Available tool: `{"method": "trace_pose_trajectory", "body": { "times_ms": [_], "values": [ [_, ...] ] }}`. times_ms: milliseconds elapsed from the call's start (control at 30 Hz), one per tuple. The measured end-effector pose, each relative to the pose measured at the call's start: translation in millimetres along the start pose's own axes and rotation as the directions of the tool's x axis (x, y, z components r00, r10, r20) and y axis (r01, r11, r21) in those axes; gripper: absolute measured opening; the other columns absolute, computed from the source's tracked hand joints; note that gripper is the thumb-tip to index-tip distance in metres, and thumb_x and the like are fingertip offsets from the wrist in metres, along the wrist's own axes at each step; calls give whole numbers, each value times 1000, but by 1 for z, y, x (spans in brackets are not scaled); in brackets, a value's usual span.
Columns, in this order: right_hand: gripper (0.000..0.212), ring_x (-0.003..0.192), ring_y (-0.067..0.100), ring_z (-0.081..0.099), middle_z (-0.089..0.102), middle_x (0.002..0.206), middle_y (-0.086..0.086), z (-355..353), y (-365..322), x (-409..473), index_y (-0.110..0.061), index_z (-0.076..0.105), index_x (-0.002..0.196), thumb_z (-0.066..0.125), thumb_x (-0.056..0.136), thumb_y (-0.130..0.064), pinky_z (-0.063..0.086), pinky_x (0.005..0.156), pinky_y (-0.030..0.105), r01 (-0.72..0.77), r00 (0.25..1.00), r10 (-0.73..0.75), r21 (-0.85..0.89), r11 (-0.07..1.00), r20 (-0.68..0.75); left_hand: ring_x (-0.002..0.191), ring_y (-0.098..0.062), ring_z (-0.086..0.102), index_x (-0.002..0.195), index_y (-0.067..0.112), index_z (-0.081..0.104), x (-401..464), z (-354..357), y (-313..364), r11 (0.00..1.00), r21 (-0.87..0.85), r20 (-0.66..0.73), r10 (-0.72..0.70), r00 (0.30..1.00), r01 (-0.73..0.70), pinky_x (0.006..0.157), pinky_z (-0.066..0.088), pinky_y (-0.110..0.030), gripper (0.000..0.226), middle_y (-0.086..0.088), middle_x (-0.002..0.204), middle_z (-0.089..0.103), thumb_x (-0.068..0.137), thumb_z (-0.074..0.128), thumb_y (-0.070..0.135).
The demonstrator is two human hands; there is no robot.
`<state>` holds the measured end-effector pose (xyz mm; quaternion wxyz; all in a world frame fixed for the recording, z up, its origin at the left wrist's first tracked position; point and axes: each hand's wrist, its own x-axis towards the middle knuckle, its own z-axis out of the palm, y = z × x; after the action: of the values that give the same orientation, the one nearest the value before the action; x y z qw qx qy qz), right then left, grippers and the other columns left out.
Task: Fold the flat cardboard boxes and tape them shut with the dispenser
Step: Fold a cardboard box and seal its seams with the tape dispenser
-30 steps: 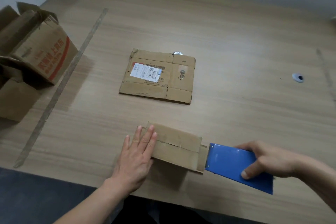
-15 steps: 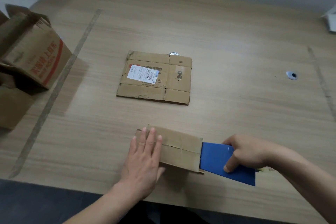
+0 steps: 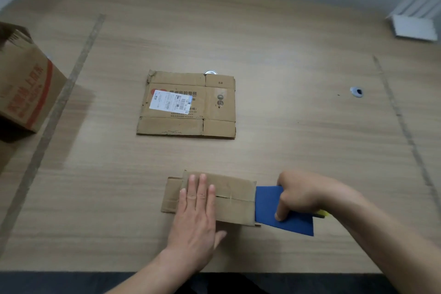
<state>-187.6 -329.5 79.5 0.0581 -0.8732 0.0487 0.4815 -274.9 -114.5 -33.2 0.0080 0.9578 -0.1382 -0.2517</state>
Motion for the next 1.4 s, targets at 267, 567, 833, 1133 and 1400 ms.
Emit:
{"method": "trace_pose_trajectory", "body": {
  "times_ms": [267,567,833,1133,1400],
  "values": [
    [24,75,16,68,70,88,0,45,-24,10,-23,59,81,81,74,-30,54,57,28,1,999,-3,-38,999,-34,127,-52,-47,150,22,-29,5,-2,15,999,41,2,36,999,-36,107,-16,-73,91,-22,142,-51,98,35,60],
    [32,84,15,66,67,93,-2,47,-7,8,-22,59,95,82,75,-30,59,73,30,-35,998,36,10,999,-55,132,-59,-35,145,51,-22,12,-24,24,994,65,30,85,996,-87,101,-4,-81,91,-17,153,-41,95,52,39],
    [33,72,19,73,76,80,6,-4,81,-52,-13,72,95,90,69,-22,54,62,30,17,987,55,431,902,-153,117,-36,38,148,39,14,32,-50,-12,995,78,-134,67,989,-57,93,38,-46,93,-15,136,33,75,67,63],
    [56,75,25,70,76,89,13,-33,43,-83,-10,75,97,85,48,-36,50,65,35,293,956,-221,568,769,-195,89,-19,56,101,20,68,19,-35,12,748,-607,-569,-171,804,-271,74,48,-31,33,0,100,54,92,46,43],
    [61,91,31,72,75,104,17,-38,2,-81,-16,76,110,88,53,-35,53,81,41,450,880,-445,585,674,-164,87,-26,69,125,11,65,15,-75,4,-608,-676,222,371,902,417,73,57,-38,60,-15,113,69,96,41,58]
  ]
}}
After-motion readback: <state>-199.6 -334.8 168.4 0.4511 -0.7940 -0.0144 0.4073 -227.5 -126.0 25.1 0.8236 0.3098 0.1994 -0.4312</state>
